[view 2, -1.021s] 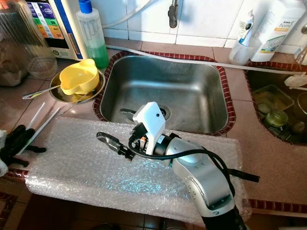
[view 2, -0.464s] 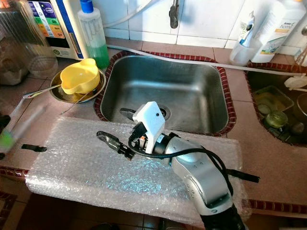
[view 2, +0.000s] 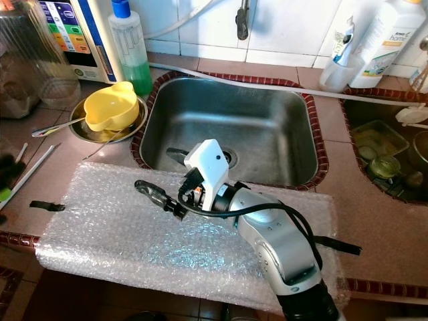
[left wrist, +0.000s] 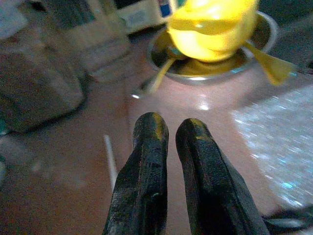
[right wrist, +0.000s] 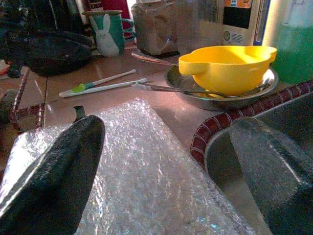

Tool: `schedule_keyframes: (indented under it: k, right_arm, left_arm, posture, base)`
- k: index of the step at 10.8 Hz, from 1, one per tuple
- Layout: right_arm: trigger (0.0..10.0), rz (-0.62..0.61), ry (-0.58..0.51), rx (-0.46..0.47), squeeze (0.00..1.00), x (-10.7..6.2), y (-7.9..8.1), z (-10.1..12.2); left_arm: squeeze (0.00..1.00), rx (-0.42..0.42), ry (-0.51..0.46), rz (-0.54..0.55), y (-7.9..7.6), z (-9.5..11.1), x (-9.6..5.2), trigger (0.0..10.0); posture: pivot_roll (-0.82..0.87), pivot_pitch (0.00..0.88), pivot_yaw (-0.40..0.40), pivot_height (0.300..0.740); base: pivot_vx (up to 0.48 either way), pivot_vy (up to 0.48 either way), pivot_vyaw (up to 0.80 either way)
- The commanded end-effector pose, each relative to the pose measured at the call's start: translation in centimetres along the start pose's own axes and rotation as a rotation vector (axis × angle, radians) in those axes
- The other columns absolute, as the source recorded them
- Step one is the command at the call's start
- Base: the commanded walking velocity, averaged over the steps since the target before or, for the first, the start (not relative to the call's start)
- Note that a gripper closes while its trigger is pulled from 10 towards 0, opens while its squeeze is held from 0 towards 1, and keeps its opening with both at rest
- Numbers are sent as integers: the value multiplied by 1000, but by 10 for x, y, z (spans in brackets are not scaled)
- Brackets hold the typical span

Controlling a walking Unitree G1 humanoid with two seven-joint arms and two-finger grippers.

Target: Kitchen organization

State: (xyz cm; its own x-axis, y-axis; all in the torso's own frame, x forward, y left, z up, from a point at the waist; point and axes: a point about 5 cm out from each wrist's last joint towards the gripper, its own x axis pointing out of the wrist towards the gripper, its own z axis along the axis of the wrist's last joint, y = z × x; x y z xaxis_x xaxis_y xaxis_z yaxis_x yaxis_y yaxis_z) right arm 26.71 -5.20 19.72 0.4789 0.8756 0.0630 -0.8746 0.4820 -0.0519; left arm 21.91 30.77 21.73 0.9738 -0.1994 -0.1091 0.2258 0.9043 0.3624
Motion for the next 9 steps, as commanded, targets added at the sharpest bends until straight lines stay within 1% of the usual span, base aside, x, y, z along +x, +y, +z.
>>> schedule_keyframes:
  k: [1, 3, 4, 5, 6, 7, 8, 9]
  right_arm:
    - [10000, -3, -7, -6, 0, 1, 0, 1]
    - [10000, -7, -12, -7, 0, 1, 1, 1]
    - [10000, -7, -12, -7, 0, 1, 2, 1]
    - [10000, -13, -11, -7, 0, 0, 2, 1]
    - [10000, -18, -9, -7, 0, -2, 2, 0]
    - [10000, -19, -8, -8, 0, -2, 2, 1]
    - [10000, -25, -7, -6, 0, -3, 2, 1]
    - [10000, -26, -7, -5, 0, -3, 3, 1]
  left_arm:
    - [1000, -45, 15, 16, -2, -10, 4, 10000]
    - [1000, -71, -1, 26, -11, -19, 14, 10000]
    - [1000, -72, -3, 29, -12, -20, 15, 10000]
    - [1000, -81, 12, 27, -16, -30, 22, 10000]
    - [1000, -85, 22, 53, -15, -39, 28, 10000]
    - [1000, -86, 20, 65, -14, -40, 29, 10000]
    - [1000, -83, 19, 93, -10, -44, 34, 10000]
    - [1000, -78, 24, 94, -11, -47, 37, 10000]
  posture:
    - [3, 189, 14, 740]
    - [-7, 188, 18, 740]
    - [-7, 188, 18, 740]
    - [-21, 192, 20, 740]
    - [-31, 196, 22, 740]
    - [-32, 197, 22, 740]
    - [-36, 201, 26, 740]
    - [-39, 205, 27, 740]
  base:
    - [0, 0, 0]
    - [0, 0, 0]
    - [0, 0, 0]
    - [0, 0, 0]
    - [0, 0, 0]
    - [0, 0, 0]
    - [0, 0, 0]
    - [0, 0, 0]
